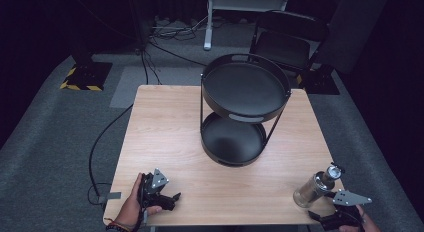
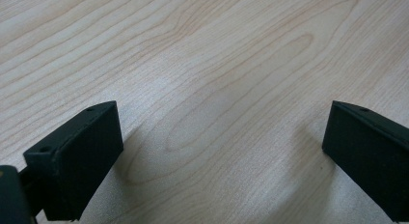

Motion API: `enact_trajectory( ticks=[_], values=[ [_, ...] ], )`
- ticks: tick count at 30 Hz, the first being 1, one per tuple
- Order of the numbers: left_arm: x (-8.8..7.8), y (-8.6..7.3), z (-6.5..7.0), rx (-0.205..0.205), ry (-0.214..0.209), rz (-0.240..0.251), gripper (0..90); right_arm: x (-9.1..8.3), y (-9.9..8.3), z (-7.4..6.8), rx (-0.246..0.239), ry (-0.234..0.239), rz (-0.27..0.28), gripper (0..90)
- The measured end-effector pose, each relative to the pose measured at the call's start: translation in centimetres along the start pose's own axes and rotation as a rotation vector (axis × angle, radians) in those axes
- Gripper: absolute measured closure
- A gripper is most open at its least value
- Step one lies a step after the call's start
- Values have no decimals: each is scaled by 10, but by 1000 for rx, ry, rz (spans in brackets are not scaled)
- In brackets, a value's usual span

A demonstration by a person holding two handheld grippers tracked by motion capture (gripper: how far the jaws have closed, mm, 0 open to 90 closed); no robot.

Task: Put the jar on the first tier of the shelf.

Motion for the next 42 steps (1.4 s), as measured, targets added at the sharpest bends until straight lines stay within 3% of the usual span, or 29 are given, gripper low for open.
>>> enact_trajectory(
  ticks=[10,23,42],
  values=[
    [0,0,0,0,3,0,4,-1,1,0,10,-9,-21,2],
    [0,0,0,-1,3,1,4,-5,10,-3,-8,-18,-115,24],
    [0,0,0,-1,3,0,4,-19,33,-11,-15,-43,-48,23]
  ],
)
Point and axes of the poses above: each handheld gripper's, and its own axes: x roughly forward along the jaws, y roughly out of its top, z roughly to its right, the point moved 2 cm from there along x, roughly forward along the jaws, and after that the axes turned 3 degrees about -z, right-handed, at the moved point
